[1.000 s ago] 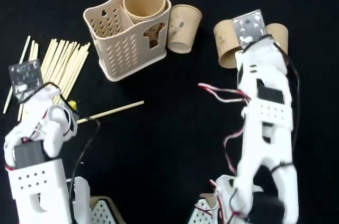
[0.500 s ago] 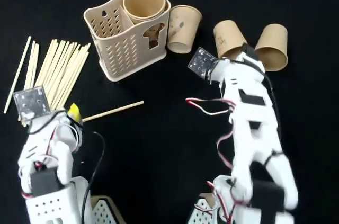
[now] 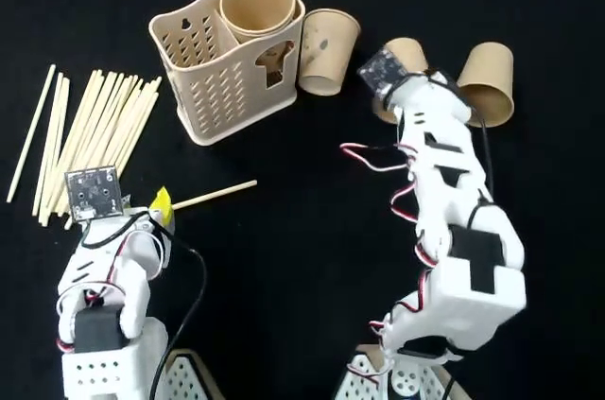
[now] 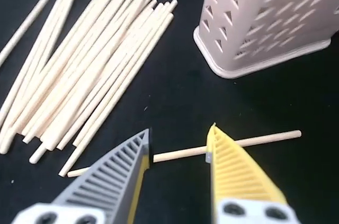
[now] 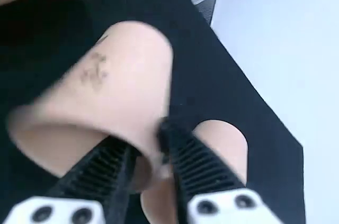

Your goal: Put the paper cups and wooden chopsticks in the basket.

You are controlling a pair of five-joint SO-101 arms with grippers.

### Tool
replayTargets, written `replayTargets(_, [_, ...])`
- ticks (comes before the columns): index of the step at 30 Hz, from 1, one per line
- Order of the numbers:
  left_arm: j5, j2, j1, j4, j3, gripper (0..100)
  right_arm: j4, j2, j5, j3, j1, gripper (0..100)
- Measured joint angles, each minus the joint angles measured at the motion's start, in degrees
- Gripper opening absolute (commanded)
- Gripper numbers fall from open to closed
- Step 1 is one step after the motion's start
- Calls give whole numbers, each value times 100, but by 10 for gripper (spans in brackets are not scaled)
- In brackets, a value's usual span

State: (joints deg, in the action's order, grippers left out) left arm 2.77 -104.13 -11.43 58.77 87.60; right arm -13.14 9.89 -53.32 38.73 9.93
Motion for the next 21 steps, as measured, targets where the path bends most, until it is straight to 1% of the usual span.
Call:
replayTargets(5, [0, 0, 18, 0, 9, 177, 53, -818, 132, 651, 35, 11])
replayTargets(8, [0, 0, 18, 0, 79, 177, 633, -1451, 220, 914, 35, 11])
replayTargets(10, [0, 0, 18, 0, 79, 177, 1231, -1960, 554, 905, 44, 11])
replayTargets(13, [0, 0, 18, 0, 97, 177, 2400, -2743, 1160, 703, 79, 11])
replayTargets(17, [0, 0, 18, 0, 114, 177, 4176, -3640, 1811, -53, 53, 11])
replayTargets(21, [0, 0, 18, 0, 123, 177, 5811, -4141, 2295, -1037, -255, 11])
